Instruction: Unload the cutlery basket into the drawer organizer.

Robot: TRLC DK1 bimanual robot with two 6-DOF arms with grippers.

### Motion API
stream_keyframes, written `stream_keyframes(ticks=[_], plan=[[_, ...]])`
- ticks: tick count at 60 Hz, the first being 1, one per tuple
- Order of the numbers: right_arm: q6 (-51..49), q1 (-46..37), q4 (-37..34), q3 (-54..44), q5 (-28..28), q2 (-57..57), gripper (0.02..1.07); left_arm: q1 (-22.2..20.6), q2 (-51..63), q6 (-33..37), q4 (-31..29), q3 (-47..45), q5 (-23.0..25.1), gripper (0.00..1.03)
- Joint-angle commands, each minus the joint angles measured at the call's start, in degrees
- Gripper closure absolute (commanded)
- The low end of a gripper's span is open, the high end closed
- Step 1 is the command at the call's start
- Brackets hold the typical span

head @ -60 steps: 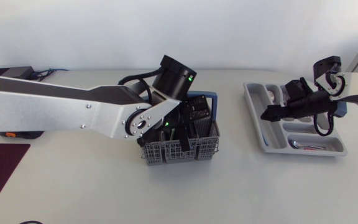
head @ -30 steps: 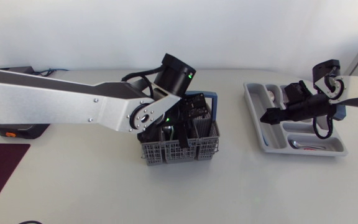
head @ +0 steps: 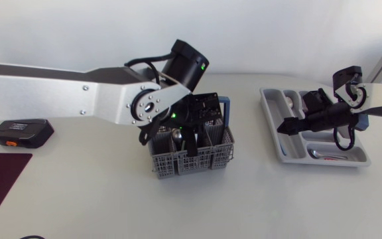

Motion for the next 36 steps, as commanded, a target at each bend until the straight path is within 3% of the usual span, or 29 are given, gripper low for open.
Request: stream_keyframes(ticks=[1, 18, 36], plan=[[-1.13, 0.50, 0.67, -2.04, -0.19, -1.17, 0.14, -0.51, -3.34, 0.98, -2.91, 4.25, 0.78, 1.00], [-2.18, 1.20, 0.23, -3.88, -0.19, -3.54, 0.14, -0.16, -5.62, 3.36, -20.58, 17.52, 3.24, 1.00], [-7.63, 5.07, -1.36, -11.18, -4.58, -18.92, 0.14, -1.04, -8.26, -0.16, -34.73, 25.00, 7.37, 1.00]])
